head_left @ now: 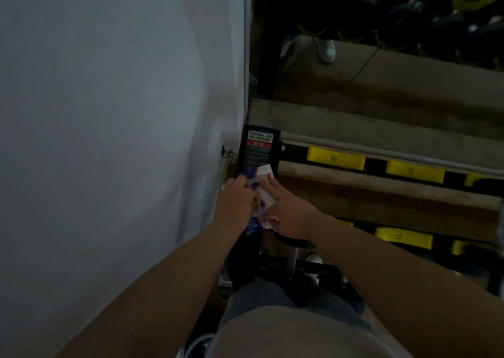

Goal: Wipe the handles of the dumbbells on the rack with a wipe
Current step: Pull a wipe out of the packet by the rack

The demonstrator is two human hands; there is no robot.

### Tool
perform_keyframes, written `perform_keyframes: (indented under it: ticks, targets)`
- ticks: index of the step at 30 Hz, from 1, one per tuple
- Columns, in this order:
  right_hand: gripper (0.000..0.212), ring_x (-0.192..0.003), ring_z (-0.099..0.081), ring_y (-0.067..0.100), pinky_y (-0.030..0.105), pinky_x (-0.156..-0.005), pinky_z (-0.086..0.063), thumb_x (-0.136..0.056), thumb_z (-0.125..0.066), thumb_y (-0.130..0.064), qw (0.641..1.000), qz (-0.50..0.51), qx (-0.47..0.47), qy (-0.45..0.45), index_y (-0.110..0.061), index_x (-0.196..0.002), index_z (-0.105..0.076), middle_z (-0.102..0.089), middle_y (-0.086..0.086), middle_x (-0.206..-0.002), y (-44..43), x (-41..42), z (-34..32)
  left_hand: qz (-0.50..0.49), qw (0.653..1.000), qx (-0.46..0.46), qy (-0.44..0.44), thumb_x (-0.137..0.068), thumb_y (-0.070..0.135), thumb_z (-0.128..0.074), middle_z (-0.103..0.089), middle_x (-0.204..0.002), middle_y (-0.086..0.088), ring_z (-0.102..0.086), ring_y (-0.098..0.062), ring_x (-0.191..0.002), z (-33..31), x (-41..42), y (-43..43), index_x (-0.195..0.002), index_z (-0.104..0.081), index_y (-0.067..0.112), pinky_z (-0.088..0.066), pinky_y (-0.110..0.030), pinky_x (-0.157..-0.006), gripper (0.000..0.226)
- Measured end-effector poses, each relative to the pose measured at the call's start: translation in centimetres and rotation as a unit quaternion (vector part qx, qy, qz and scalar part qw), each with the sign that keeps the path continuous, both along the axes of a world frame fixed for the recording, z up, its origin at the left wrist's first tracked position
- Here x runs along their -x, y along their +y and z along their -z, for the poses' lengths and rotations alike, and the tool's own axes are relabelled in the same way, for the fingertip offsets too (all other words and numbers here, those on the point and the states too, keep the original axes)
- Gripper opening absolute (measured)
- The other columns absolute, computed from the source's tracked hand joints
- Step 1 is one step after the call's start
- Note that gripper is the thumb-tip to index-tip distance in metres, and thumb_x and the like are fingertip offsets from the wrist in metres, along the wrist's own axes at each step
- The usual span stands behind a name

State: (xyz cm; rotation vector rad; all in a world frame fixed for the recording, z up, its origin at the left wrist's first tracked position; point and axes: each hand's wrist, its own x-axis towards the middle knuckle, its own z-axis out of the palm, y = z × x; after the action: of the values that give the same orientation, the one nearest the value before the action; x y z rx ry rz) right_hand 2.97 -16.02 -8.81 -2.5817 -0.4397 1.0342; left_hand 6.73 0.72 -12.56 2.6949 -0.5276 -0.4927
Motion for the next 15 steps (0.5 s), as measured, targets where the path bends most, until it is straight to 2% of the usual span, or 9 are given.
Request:
perform_keyframes:
  ticks: [3,5,11,15]
  targets:
    - [0.033,-0.152,0.026,0.021,0.051,-0.12,-0.029,-0.1,-0.057,-0.033,1.0,-0.003,0.021,-0.01,-0.039,-0.13,-0.066,0.019,0.001,-0.168,0.1,0.3,-0.1,0.068,0.994,-0.072,-0.04,-0.093,0.037,-0.059,-0.056,-0.117,0.001,-0.047,-0.02,-0.108,0.3,0.3,-0.4,-0.112,-0.071,0.022,-0.044,-0.032,-0.079,0.028]
    - [0.033,-0.152,0.025,0.02,0.052,-0.117,-0.032,-0.099,-0.056,-0.034,1.0,0.0,0.024,-0.011,-0.04,-0.13,-0.066,0.018,0.0,-0.168,0.1,0.5,-0.4,0.086,0.991,-0.087,-0.057,-0.091,0.039,-0.061,-0.058,-0.118,0.002,-0.049,-0.018,-0.106,0.5,0.5,-0.5,-0.116,-0.07,0.021,-0.046,-0.032,-0.081,0.032]
    - [0.037,-0.152,0.026,0.021,0.054,-0.117,-0.031,-0.097,-0.058,-0.03,0.999,-0.004,0.029,0.02,-0.041,-0.132,-0.063,0.018,0.002,-0.168,-0.1,0.1,-1.0,0.057,0.998,0.008,-0.014,-0.093,0.03,-0.062,-0.06,-0.114,-0.005,-0.055,-0.02,-0.104,0.7,0.2,-0.2,-0.11,-0.07,0.012,-0.048,-0.033,-0.089,0.026]
    - [0.036,-0.153,0.024,0.021,0.053,-0.115,-0.033,-0.098,-0.057,-0.029,0.999,-0.001,0.032,0.023,-0.041,-0.131,-0.064,0.018,0.003,-0.169,0.0,0.1,-1.2,0.097,0.994,0.045,-0.02,-0.091,0.011,-0.063,-0.063,-0.105,-0.013,-0.059,-0.027,-0.096,0.3,0.0,0.5,-0.098,-0.069,0.003,-0.047,-0.033,-0.083,0.013]
